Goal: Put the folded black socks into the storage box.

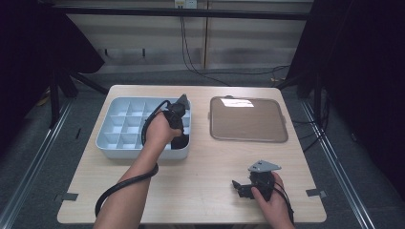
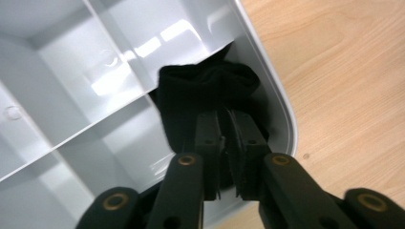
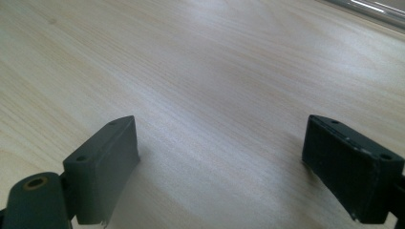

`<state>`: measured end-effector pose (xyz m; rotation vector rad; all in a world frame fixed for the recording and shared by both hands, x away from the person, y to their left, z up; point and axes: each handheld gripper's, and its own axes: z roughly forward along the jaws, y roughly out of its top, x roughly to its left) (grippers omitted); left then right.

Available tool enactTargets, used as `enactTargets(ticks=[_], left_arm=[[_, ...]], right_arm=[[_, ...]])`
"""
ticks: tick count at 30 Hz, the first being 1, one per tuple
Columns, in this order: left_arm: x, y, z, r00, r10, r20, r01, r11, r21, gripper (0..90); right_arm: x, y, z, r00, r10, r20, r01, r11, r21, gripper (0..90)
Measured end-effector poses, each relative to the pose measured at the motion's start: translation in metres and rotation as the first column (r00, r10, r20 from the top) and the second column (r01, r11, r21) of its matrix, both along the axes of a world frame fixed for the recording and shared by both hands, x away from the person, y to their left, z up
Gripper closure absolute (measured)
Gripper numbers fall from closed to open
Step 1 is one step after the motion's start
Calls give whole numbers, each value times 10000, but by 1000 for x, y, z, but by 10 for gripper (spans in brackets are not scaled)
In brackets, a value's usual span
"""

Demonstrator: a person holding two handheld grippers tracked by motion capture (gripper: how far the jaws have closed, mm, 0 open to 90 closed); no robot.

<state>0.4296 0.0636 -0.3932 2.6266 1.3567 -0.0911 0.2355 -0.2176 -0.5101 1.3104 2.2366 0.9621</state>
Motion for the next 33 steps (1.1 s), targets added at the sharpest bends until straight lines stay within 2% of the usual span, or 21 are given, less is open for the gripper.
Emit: enactTargets(ticks=[6,9,13,18,23,33], left_arm=[[-1,3,4,9997,140,187,-139,9999,-62,661],[-2,5,3,9998,197,73,-195,9996,-202,564],[-3,6,3,9997,179,153,-174,9992,-347,442],[-4,8,6,9994,213,262,-199,9983,-555,338],[-7,9,9,9995,109,304,-90,9980,-625,283],[-17,10,15,9992,-187,364,213,9971,-730,255]], right_arm=[[0,0,0,10000,18,85,-17,10000,-61,113],[0,0,0,10000,10,84,-9,10000,-64,113],[0,0,0,10000,19,62,-18,10000,-43,114],[0,0,0,10000,13,56,-12,10000,-42,114],[0,0,0,10000,24,60,-24,10000,-38,114],[0,0,0,10000,20,52,-20,10000,-30,114]])
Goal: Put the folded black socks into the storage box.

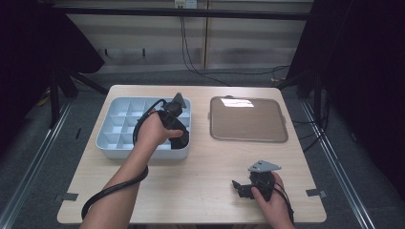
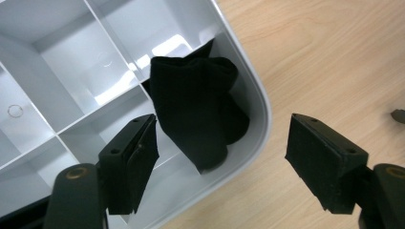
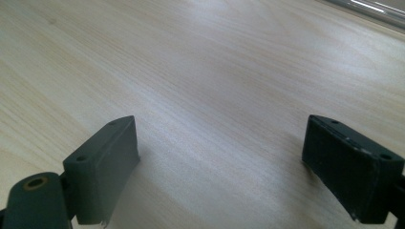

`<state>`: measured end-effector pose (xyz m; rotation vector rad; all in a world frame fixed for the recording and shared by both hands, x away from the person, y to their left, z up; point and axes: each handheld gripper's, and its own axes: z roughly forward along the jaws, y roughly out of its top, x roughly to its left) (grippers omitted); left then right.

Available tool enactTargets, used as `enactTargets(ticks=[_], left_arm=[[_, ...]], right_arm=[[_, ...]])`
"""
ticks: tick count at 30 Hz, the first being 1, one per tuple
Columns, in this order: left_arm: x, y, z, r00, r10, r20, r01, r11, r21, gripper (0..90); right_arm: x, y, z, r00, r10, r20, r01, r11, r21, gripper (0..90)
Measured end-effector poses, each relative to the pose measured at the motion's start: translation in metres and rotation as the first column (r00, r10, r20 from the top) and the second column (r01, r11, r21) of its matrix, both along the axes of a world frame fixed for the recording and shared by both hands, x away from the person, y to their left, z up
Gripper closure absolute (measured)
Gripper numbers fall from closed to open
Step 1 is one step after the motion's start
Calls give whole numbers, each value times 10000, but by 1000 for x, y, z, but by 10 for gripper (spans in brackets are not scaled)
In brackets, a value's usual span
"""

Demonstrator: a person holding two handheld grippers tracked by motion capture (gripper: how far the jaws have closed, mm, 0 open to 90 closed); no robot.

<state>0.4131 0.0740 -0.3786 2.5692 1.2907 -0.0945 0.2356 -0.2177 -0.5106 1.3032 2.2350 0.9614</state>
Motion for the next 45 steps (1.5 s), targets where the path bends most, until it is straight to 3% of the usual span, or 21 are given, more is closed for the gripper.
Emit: enactTargets(ticks=[5,23,45], left_arm=[[-9,1,7,9993,-284,248,286,9996,-88,243],[-41,11,13,9955,-895,305,906,9952,-368,234],[-77,23,-8,9909,-1340,156,1348,9884,-700,241]], right_arm=[[0,0,0,10000,-25,-15,25,10000,8,114],[-1,0,0,10000,-50,-62,50,10000,-2,114],[0,0,0,10000,31,0,-31,10000,-41,114]])
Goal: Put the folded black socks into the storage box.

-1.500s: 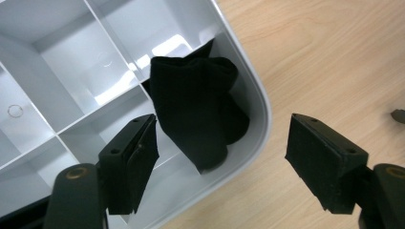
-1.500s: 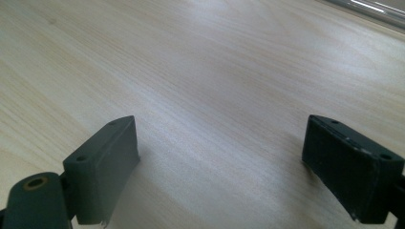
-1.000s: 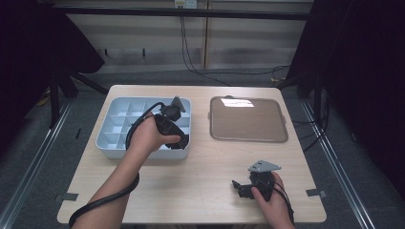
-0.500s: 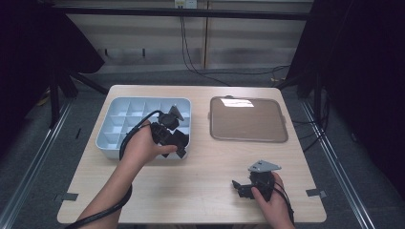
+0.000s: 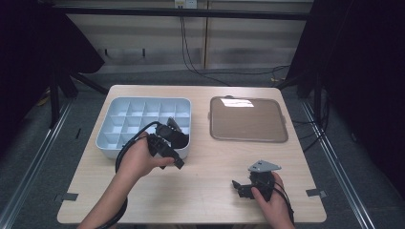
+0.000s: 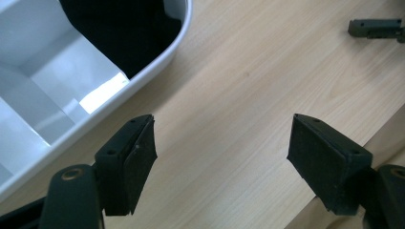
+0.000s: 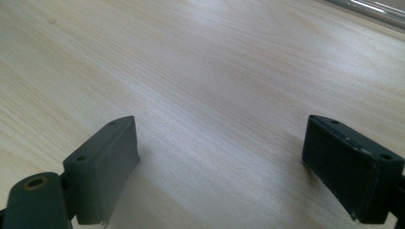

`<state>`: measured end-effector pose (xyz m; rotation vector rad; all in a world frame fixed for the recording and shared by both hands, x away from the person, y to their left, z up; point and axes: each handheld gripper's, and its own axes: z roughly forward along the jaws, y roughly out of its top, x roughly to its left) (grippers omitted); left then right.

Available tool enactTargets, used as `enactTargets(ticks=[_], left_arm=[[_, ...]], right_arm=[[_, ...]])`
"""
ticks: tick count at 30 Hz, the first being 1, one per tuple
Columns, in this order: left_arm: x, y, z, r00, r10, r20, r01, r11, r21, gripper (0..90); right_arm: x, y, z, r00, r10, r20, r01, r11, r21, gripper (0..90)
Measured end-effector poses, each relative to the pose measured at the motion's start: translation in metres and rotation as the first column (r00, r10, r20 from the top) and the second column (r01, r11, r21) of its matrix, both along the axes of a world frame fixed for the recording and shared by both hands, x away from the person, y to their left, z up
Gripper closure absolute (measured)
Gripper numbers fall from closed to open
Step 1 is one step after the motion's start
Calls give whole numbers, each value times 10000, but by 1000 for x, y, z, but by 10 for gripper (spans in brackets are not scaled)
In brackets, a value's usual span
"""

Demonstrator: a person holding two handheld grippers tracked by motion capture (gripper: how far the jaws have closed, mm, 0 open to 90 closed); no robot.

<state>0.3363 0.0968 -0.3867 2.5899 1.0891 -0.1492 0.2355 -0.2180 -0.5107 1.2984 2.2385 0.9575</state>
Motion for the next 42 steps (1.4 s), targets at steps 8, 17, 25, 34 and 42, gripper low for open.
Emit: enactTargets(ticks=[8,17,25,34,42], left_arm=[[-8,4,-14,9999,-48,-136,49,10000,68,241],[-16,14,-33,9998,68,-188,-70,9999,-94,241],[-21,23,-49,9995,234,-214,-238,9995,-183,241],[-26,33,-60,9994,342,38,-341,9991,-268,241],[-30,41,-72,9982,52,600,-30,9993,-377,241]], right_arm=[[0,0,0,10000,-50,-68,50,10000,15,114],[0,0,0,10000,-5,-27,5,10000,19,114],[0,0,0,10000,-18,-22,18,10000,13,114],[0,0,0,10000,-11,-20,11,10000,7,114],[-1,1,0,9999,-58,-92,58,10000,52,114]])
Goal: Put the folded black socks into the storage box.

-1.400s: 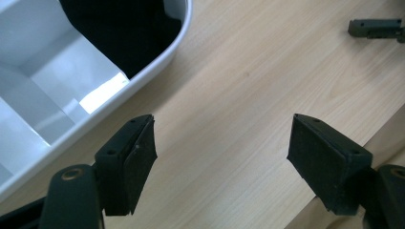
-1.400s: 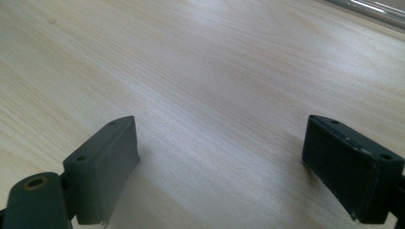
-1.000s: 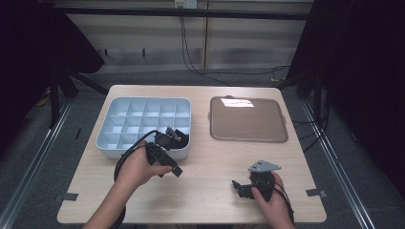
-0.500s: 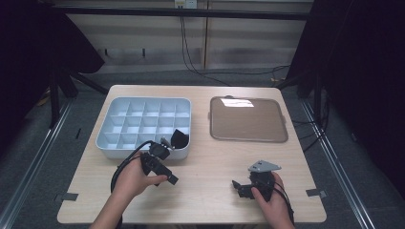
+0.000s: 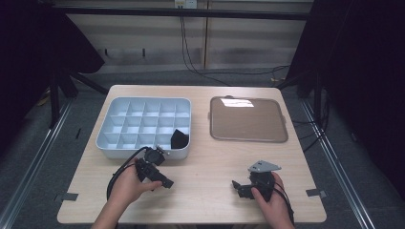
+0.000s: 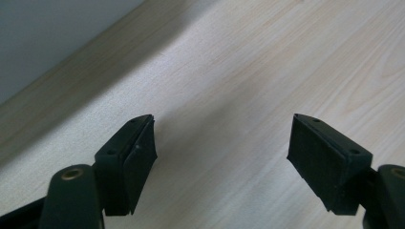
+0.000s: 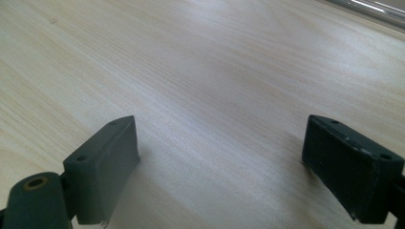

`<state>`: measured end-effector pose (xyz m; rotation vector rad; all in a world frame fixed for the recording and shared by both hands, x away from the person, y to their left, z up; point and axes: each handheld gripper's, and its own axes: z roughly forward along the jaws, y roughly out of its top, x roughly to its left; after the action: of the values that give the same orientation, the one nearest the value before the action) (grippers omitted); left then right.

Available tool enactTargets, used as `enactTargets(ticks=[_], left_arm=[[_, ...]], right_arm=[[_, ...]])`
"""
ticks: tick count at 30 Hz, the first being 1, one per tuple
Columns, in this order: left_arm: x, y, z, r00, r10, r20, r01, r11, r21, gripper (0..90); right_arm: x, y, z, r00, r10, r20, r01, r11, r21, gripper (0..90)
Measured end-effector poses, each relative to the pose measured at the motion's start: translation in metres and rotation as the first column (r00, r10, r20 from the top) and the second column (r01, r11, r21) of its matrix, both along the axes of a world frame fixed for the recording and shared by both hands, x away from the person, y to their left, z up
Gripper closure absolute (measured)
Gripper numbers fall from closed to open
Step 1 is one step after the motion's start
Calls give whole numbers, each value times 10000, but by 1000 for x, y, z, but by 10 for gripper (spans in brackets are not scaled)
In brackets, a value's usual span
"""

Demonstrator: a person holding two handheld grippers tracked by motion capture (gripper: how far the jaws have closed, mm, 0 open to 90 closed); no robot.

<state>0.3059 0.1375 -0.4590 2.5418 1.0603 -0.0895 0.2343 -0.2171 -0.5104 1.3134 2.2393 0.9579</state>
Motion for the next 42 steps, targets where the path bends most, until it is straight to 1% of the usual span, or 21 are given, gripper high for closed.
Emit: enactTargets(ticks=[2,3,5,9,12,13,17,20,21,22,23,24,26,27,28,29,32,33,38,40,42], left_arm=[[-1,1,-1,10000,-17,81,17,10000,-39,241],[-1,2,-3,9994,-168,301,170,9998,-39,241],[-2,4,-6,9983,-268,525,270,9996,-36,239],[-3,11,-14,9963,-326,795,332,9994,-62,228],[-3,17,-19,9911,-467,1248,486,9987,-122,207],[-4,18,-20,9907,-394,1304,420,9990,-179,205],[-7,22,-22,9829,-611,1738,666,9975,-255,197],[-12,22,-26,9703,-935,2229,1004,9947,-202,163],[-13,22,-26,9687,-1005,2270,1065,9942,-143,158],[-14,22,-27,9640,-1069,2434,1131,9935,-115,158],[-15,22,-27,9629,-1075,2475,1143,9934,-133,156],[-16,23,-28,9646,-996,2442,1073,9940,-186,150],[-17,23,-29,9596,-903,2666,1014,9945,-279,149],[-18,24,-29,9602,-892,2646,1030,9939,-387,148],[-18,25,-30,9576,-845,2754,993,9942,-404,146],[-19,25,-31,9584,-837,2730,1007,9937,-487,141],[-21,27,-34,9518,-782,2967,1067,9910,-810,124],[-22,28,-35,9485,-771,3072,1070,9909,-816,110],[-24,29,-39,9415,-693,3299,1128,9870,-1147,72],[-25,30,-39,9405,-705,3323,1158,9862,-1186,65],[-25,30,-41,9368,-717,3423,1209,9848,-1244,56]], right_arm=[[0,0,0,10000,-9,0,9,10000,-9,114],[0,0,0,10000,-10,-3,10,10000,-9,114],[0,0,0,10000,4,21,-4,10000,-13,114],[0,0,0,10000,9,41,-9,10000,-25,114],[0,0,0,10000,20,56,-19,10000,-39,114],[0,0,0,10000,23,56,-23,10000,-36,114],[0,0,0,10000,20,61,-20,10000,-9,115],[0,0,0,10000,35,89,-35,10000,-36,114],[0,0,0,9999,57,98,-57,10000,-31,114],[-1,0,0,10000,21,72,-20,10000,-29,114],[-1,0,0,10000,18,68,-18,10000,-27,114],[-1,0,0,10000,-2,52,2,10000,-23,115],[-1,0,0,10000,-10,37,10,10000,-19,114],[-1,0,0,10000,-4,52,4,10000,-22,114],[-1,0,0,10000,-5,52,5,10000,-23,114],[-1,0,0,10000,0,56,0,10000,-24,114],[-1,1,0,10000,-11,43,11,10000,-15,114],[-1,0,0,10000,2,58,-1,10000,-25,114],[-1,1,0,10000,-3,47,3,10000,-20,114],[-1,1,0,10000,-14,34,14,10000,-9,114],[-1,1,0,10000,-9,54,9,10000,-14,114]])
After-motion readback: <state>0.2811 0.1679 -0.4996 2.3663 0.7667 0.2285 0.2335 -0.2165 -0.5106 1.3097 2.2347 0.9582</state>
